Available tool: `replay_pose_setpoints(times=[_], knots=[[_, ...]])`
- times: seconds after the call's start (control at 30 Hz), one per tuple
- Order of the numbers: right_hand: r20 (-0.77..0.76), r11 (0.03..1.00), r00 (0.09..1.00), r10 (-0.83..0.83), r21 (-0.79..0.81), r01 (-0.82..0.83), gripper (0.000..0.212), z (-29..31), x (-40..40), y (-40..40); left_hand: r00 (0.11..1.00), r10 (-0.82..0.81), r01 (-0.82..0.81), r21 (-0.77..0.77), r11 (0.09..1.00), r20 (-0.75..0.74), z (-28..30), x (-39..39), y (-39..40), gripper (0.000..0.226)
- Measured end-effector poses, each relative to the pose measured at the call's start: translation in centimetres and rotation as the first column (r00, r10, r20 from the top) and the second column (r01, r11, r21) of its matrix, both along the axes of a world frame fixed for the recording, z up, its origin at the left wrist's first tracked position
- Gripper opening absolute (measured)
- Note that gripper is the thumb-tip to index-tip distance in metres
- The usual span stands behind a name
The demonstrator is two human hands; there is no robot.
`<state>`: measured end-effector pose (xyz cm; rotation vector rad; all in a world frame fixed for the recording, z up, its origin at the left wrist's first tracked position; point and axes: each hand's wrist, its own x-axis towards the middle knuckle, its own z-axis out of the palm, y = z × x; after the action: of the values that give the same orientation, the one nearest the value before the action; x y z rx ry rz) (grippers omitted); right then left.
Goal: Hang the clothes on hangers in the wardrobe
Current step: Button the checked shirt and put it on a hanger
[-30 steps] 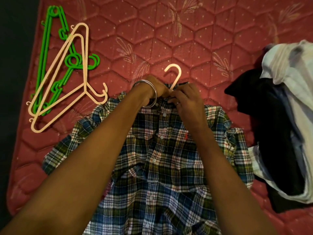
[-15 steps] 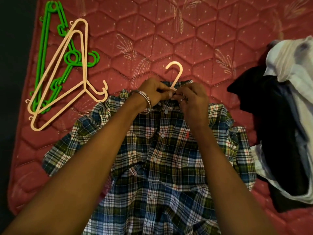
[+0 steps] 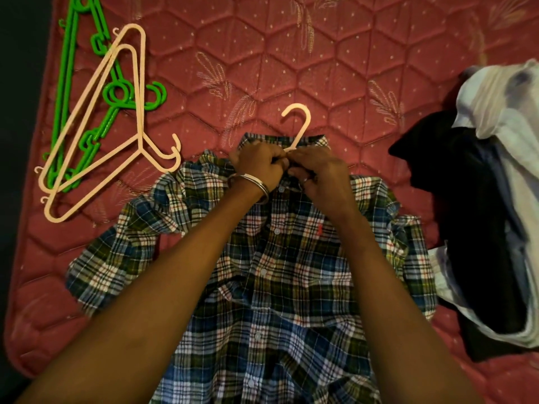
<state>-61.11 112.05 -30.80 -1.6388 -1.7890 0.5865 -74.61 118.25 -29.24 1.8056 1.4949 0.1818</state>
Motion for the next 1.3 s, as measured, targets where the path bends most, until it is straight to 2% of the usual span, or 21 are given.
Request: replay_pose_setpoints(times=[0.1,0.17,0.3,0.37,0.47,0.53,0.67,0.77,0.83,0.97,1.1,1.2,1.3], knots=[[-0.042,0.991,0.999,0.024,-0.129,-0.029,0.034,0.5,0.7,0.2,0.998,0.003,-0.003,-0.007,1.0,-0.062,-0.5,0.2,-0.4,0.025],[-0.015,0.991,1.0,0.005,-0.132,-0.007,0.027,0.4,0.9,0.3,0.997,-0.006,0.008,0.016,1.0,-0.082,-0.5,0.4,-0.5,0.017],[0.238,0.993,0.97,-0.057,-0.086,0.079,0.021,-0.3,1.0,0.0,0.993,-0.055,0.059,0.038,0.998,-0.107,-0.7,1.0,0.0,0.019],[0.3,0.992,0.952,-0.066,-0.083,0.094,0.024,-0.5,0.9,0.1,0.997,-0.059,0.059,-0.001,0.998,-0.057,-0.8,0.8,0.2,0.019],[0.249,0.991,0.967,-0.054,-0.107,0.083,0.027,-0.3,0.6,0.5,0.994,0.013,-0.004,-0.09,0.996,0.109,-0.9,0.1,0.0,0.019],[0.219,0.987,0.975,-0.025,-0.151,0.059,0.023,-0.3,0.5,0.8,0.981,0.058,-0.042,-0.089,0.995,0.183,-0.9,-0.4,-0.2,0.015],[0.236,0.975,0.97,0.063,-0.223,-0.01,0.028,-0.6,0.6,0.9,0.936,0.146,-0.121,-0.096,0.988,0.319,-1.0,-0.5,-1.0,0.047],[0.272,0.972,0.958,0.085,-0.234,-0.02,0.024,-0.9,0.8,0.7,0.947,0.068,-0.082,0.031,0.996,0.313,-1.4,0.0,-1.3,0.043],[0.287,0.975,0.952,0.106,-0.217,-0.043,0.022,-0.9,1.1,0.7,0.945,0.075,-0.104,0.076,0.992,0.319,-1.8,0.2,-1.4,0.041],[0.229,0.98,0.97,0.081,-0.194,-0.036,0.026,-0.9,1.3,0.4,0.922,0.174,-0.189,0.009,0.982,0.347,-2.5,0.5,-1.5,0.035],[0.205,0.974,0.978,0.045,-0.228,0.003,0.028,-1.1,1.3,0.4,0.899,0.218,-0.2,-0.086,0.976,0.379,-2.3,0.7,-1.3,0.036],[0.204,0.962,0.978,0.043,-0.271,0.014,0.029,-1.0,1.1,0.5,0.913,0.188,-0.176,-0.065,0.982,0.362,-2.2,0.3,-1.3,0.041],[0.201,0.953,0.979,0.046,-0.303,0.017,0.037,-0.8,1.2,0.6,0.931,0.127,-0.156,0.057,0.986,0.341,-2.1,0.2,-1.4,0.043]])
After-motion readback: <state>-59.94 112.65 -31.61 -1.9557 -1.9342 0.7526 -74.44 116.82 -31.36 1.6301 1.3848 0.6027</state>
